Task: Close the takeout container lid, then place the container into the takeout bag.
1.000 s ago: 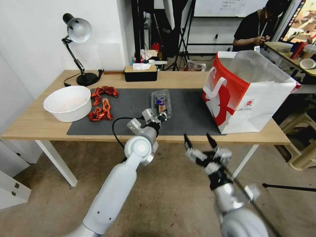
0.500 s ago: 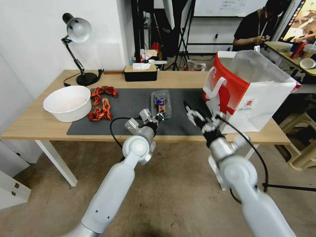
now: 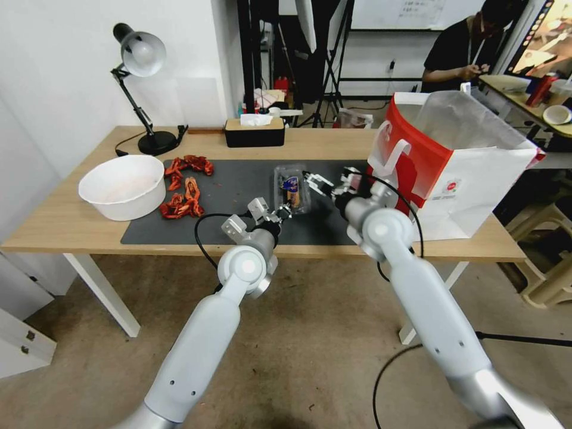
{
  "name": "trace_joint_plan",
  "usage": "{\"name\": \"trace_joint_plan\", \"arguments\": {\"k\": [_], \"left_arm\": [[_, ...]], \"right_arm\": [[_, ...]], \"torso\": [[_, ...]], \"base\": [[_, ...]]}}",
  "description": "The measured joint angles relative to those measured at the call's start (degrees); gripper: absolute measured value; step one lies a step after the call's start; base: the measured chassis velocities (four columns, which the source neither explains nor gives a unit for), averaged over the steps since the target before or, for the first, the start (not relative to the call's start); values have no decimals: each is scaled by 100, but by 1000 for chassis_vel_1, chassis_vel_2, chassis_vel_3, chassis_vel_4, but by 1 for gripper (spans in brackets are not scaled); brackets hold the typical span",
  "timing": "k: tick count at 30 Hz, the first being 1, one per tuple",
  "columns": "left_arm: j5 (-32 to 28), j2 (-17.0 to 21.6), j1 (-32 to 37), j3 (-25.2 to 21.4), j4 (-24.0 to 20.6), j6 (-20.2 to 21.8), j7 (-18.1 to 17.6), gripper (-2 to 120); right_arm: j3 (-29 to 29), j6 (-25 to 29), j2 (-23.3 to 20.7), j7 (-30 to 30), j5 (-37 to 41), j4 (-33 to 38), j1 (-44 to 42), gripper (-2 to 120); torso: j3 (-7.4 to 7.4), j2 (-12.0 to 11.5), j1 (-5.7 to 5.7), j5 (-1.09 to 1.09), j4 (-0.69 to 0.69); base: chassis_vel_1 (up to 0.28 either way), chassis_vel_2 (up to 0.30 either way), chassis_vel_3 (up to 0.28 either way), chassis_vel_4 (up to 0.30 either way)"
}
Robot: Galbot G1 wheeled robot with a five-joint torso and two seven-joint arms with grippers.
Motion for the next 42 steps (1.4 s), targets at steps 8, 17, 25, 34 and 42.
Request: {"name": "trace_joint_plan", "arguments": {"k": [8,17,25,34,42], "left_arm": [[3,16,13,-38,1,-4,-2,0],[6,21,13,-52,9,-21,-5,0],[4,27,11,-58,-3,-33,-9,0],[-2,27,35,-88,-21,-33,-12,0],[-56,90,53,-181,-81,-41,14,0]], "right_arm": [[-86,-647,132,300,398,-337,290,100],[-128,-852,245,555,643,-577,449,99],[-133,-849,258,605,706,-645,470,80],[-112,-833,230,727,839,-698,474,43],[-62,-822,246,802,910,-722,465,16]], "torso": [[0,0,0,1,-1],[-1,0,0,1,-1],[-1,0,0,1,-1],[-1,0,-1,1,-1],[-1,0,-2,1,-1]], "base": [[0,0,0,0],[0,0,0,0],[0,0,0,0],[0,0,0,0],[0,0,0,0]]}}
